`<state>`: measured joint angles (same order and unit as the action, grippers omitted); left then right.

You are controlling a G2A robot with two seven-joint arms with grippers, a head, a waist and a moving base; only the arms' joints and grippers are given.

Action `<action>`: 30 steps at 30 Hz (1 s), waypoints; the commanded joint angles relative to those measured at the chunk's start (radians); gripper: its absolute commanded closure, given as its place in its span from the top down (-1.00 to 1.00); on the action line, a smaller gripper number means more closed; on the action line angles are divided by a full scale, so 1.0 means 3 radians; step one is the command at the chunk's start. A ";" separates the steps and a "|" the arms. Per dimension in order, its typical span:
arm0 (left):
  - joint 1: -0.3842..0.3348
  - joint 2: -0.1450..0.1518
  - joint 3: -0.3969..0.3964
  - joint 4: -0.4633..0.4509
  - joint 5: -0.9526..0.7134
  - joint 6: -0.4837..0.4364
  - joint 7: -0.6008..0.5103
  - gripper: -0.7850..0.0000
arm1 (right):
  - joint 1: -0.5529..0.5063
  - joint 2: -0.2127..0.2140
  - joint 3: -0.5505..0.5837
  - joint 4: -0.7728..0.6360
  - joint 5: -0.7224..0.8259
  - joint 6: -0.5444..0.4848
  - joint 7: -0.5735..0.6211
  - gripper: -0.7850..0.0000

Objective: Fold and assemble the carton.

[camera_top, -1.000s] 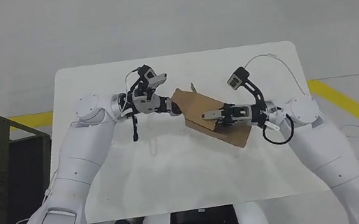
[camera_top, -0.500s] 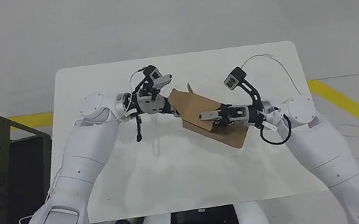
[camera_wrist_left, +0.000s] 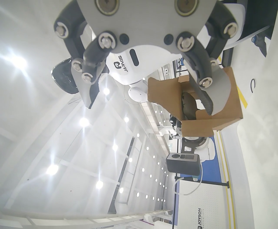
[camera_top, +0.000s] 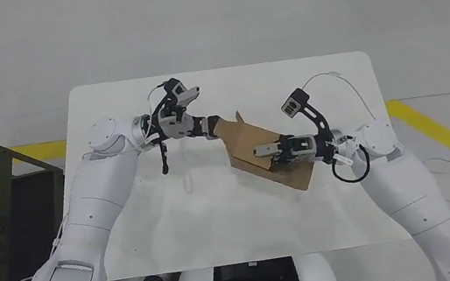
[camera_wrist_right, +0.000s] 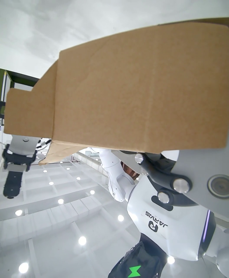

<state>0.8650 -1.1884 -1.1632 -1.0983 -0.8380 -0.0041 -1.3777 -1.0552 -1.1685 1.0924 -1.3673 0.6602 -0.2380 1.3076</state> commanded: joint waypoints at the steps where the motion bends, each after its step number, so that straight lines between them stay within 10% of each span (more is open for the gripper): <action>1: 0.0014 0.0011 -0.0040 -0.0003 0.0009 -0.0011 0.0020 1.00 | 0.0006 0.0004 0.0002 0.0014 0.0068 0.0039 0.0135 -1.00; 12: -0.0001 -0.0007 0.0018 -0.0010 0.0015 -0.0047 0.0085 1.00 | 0.0059 -0.0001 -0.0118 0.0059 0.0253 0.0193 0.0703 -1.00; 30: -0.0072 -0.0082 0.0228 0.0001 -0.0075 -0.0005 -0.0011 1.00 | 0.0190 -0.0045 -0.0258 0.0215 0.0236 0.0175 0.0565 -1.00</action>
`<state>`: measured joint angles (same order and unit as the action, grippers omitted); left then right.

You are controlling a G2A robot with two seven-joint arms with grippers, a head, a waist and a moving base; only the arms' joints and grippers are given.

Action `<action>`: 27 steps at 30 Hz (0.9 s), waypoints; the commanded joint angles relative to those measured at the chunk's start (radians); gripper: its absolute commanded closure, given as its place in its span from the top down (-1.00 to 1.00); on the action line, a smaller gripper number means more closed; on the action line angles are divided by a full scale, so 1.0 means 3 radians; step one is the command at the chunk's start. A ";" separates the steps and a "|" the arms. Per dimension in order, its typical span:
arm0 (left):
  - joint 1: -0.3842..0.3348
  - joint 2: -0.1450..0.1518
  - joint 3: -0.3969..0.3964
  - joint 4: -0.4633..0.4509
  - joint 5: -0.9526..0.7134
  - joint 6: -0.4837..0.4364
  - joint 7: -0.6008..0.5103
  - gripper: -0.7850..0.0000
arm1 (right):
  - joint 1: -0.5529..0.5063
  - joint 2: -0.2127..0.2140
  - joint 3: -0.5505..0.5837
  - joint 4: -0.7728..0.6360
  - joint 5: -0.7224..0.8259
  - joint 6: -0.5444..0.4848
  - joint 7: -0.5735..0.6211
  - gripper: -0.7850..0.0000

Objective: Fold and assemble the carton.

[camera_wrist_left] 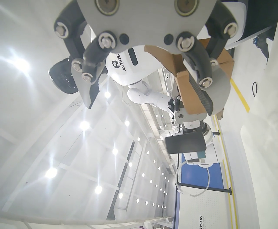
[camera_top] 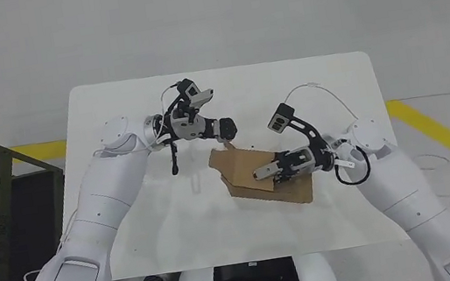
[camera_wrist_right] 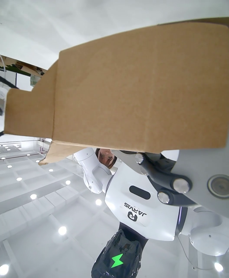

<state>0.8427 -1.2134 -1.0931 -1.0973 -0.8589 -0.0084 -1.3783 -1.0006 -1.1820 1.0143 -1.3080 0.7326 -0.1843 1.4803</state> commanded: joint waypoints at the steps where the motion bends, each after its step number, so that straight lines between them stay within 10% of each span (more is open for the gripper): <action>1: 0.0005 0.0003 -0.0012 -0.0004 -0.0009 0.0018 -0.0016 1.00 | 0.0013 -0.0001 0.0003 0.0029 -0.0013 -0.0007 -0.0022 -1.00; 27: 0.0066 -0.0008 0.0029 -0.0090 -0.0029 0.0126 -0.0055 1.00 | 0.0088 -0.0034 -0.0006 0.0170 0.0011 -0.0056 -0.0231 -1.00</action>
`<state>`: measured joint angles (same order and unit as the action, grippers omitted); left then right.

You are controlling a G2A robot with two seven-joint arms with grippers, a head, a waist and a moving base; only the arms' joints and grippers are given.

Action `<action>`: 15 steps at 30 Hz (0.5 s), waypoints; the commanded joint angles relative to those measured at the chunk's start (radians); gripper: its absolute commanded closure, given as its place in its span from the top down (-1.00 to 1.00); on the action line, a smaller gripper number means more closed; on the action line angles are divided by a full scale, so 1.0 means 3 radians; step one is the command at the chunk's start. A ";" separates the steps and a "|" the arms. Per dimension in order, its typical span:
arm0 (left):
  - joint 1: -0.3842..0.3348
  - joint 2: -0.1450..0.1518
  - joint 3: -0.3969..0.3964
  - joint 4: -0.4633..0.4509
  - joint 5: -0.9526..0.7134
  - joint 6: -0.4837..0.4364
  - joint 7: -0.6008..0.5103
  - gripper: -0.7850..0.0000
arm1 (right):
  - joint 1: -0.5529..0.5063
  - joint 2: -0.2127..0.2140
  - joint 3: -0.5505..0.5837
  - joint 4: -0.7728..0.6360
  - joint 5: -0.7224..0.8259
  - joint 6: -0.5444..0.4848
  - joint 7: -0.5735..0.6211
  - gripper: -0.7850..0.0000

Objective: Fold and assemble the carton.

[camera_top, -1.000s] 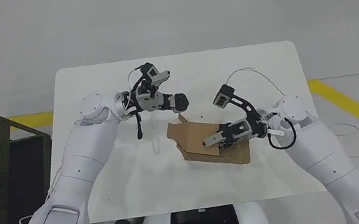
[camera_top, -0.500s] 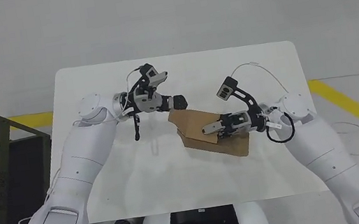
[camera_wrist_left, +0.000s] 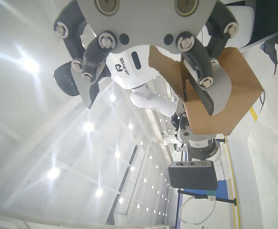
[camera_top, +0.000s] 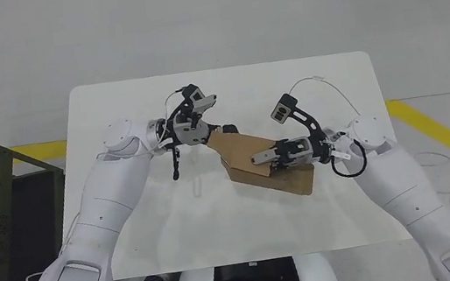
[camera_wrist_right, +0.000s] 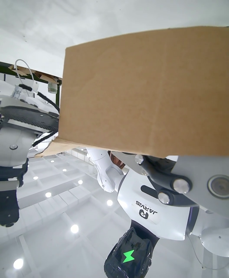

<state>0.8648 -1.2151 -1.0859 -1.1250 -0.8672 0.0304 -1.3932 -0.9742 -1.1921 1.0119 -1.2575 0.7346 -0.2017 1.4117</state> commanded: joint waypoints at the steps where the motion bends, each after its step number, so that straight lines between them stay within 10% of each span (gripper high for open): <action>1: -0.0013 -0.0004 0.0007 0.0010 -0.0002 -0.0003 -0.0009 1.00 | -0.0001 -0.0001 0.0003 0.0001 0.0003 0.0002 -0.0003 -1.00; 15: 0.0029 0.0049 -0.0178 -0.0014 0.0052 -0.0024 -0.0001 1.00 | -0.0028 0.0014 0.0086 0.0068 0.0127 0.0050 0.0138 -1.00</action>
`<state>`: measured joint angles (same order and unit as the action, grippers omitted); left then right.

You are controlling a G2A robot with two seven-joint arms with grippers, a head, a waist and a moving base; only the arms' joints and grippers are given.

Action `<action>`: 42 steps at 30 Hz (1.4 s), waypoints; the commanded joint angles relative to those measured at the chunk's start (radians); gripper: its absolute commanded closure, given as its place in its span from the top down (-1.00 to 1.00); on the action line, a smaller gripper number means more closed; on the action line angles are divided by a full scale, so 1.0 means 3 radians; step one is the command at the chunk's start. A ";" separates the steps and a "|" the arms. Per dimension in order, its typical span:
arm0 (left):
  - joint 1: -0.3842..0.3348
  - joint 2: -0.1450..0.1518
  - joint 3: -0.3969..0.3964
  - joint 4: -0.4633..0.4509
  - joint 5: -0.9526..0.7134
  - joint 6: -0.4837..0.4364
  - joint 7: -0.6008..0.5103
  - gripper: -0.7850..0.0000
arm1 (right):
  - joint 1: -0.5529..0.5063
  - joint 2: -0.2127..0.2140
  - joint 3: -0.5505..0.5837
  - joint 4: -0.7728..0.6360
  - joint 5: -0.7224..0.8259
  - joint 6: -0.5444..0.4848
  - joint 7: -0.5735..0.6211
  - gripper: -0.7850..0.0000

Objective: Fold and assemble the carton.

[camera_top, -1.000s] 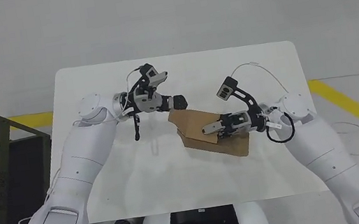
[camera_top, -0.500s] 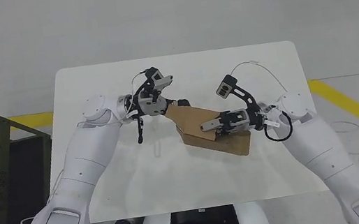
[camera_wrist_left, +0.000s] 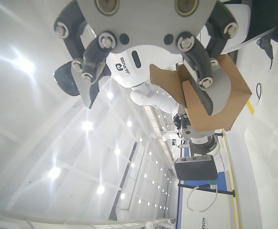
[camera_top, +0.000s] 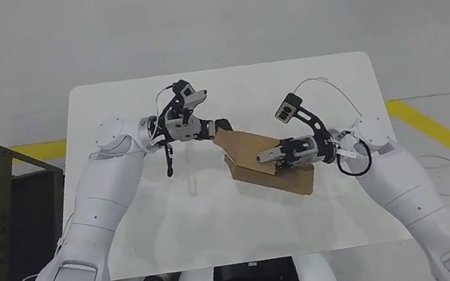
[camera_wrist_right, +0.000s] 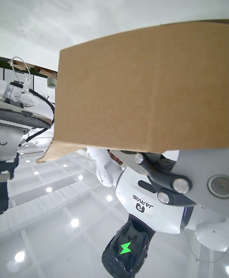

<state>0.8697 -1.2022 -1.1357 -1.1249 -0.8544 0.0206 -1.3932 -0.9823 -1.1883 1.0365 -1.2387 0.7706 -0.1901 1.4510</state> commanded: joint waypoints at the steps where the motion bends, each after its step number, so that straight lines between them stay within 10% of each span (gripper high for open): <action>1: 0.0023 0.0010 -0.0022 -0.0027 0.0014 0.0015 -0.0001 1.00 | -0.0001 0.0002 0.0009 0.0010 0.0019 0.0020 0.0018 -1.00; 32: -0.0031 0.0021 0.0052 0.0080 -0.0164 0.0410 -0.0476 1.00 | 0.0107 0.0035 -0.0105 0.0096 0.0293 0.0243 0.0283 -1.00; 42: 0.0009 0.0181 0.0250 -0.0271 -0.0233 0.0220 -0.0476 1.00 | 0.0243 0.0223 -0.0401 0.0066 0.0473 0.0239 0.0283 -1.00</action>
<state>0.8733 -1.1556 -1.0619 -1.2030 -0.9166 0.1024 -1.5359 -0.9145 -1.1268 0.9269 -1.2209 0.9030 -0.1145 1.5359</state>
